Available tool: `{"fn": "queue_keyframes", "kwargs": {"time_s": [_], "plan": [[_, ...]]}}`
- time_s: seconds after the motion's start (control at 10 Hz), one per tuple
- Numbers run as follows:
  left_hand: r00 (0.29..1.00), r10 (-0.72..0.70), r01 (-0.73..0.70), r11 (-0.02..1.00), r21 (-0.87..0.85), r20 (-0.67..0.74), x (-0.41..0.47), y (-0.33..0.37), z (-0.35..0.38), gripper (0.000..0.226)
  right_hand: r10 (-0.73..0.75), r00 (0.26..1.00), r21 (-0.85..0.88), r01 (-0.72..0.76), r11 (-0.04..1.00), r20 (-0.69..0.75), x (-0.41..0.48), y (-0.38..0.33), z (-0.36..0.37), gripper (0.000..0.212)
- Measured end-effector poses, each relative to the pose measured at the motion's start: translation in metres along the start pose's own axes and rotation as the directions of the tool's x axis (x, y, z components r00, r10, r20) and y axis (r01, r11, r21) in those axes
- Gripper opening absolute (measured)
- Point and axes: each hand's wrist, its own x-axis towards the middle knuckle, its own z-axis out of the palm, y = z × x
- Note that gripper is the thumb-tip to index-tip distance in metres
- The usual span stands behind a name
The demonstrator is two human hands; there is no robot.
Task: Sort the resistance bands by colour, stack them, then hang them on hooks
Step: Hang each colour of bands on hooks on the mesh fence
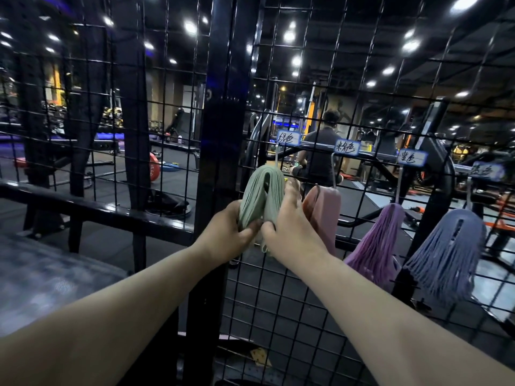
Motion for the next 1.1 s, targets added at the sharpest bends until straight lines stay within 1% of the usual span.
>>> {"fn": "queue_keyframes", "kwargs": {"time_s": [0.1, 0.2, 0.3, 0.4, 0.5, 0.6, 0.7, 0.8, 0.9, 1.0, 1.1], "plan": [[0.997, -0.013, 0.018, 0.998, -0.066, 0.07, -0.004, -0.004, 0.002, 0.031, -0.071, 0.997, -0.039, 0.07, 0.997, -0.017, -0.001, 0.005, 0.001, 0.088], [0.993, 0.004, 0.004, 0.997, -0.071, 0.117, -0.005, -0.007, 0.003, 0.031, -0.082, 0.997, -0.041, 0.081, 0.996, -0.009, 0.0, 0.006, -0.002, 0.086], [0.983, 0.06, -0.044, 0.995, -0.095, 0.174, -0.003, -0.004, 0.003, 0.024, -0.117, 0.993, -0.052, 0.116, 0.992, -0.021, 0.004, 0.006, -0.001, 0.083], [0.976, 0.077, -0.051, 0.99, -0.13, 0.203, 0.0, -0.005, 0.0, 0.035, -0.027, 1.0, -0.048, 0.028, 0.998, 0.013, -0.004, 0.008, 0.001, 0.079], [0.974, 0.045, -0.032, 0.998, -0.062, 0.221, -0.002, -0.008, -0.003, 0.051, 0.005, 0.996, -0.069, -0.011, 0.998, -0.085, 0.0, 0.01, 0.007, 0.067], [0.994, 0.002, -0.001, 1.0, -0.008, 0.111, -0.005, -0.006, -0.003, 0.043, -0.098, 0.994, -0.563, 0.104, 0.82, 0.041, -0.003, 0.017, 0.008, 0.053], [0.999, -0.036, 0.037, 0.999, -0.004, 0.022, -0.008, -0.008, -0.003, 0.03, -0.05, 0.997, -0.294, 0.064, 0.954, 0.055, -0.016, -0.001, -0.008, 0.077], [0.997, -0.058, 0.055, 0.997, 0.051, 0.044, -0.009, -0.009, -0.002, 0.011, -0.013, 0.997, -0.126, 0.022, 0.992, 0.075, -0.019, -0.001, -0.009, 0.102], [0.998, 0.063, -0.063, 0.992, 0.107, 0.001, -0.013, -0.01, 0.003, 0.012, -0.043, 0.998, -0.186, 0.051, 0.981, 0.046, -0.024, 0.004, -0.002, 0.101], [0.994, 0.029, 0.002, 0.959, 0.284, -0.107, -0.019, -0.01, 0.004, 0.03, -0.039, 0.999, -0.265, 0.038, 0.963, 0.001, -0.028, 0.008, 0.006, 0.084], [0.986, 0.075, 0.015, 0.851, 0.525, -0.15, -0.023, -0.007, 0.007, 0.068, -0.016, 1.0, -0.286, 0.009, 0.958, -0.021, -0.028, 0.009, 0.009, 0.075]]}}
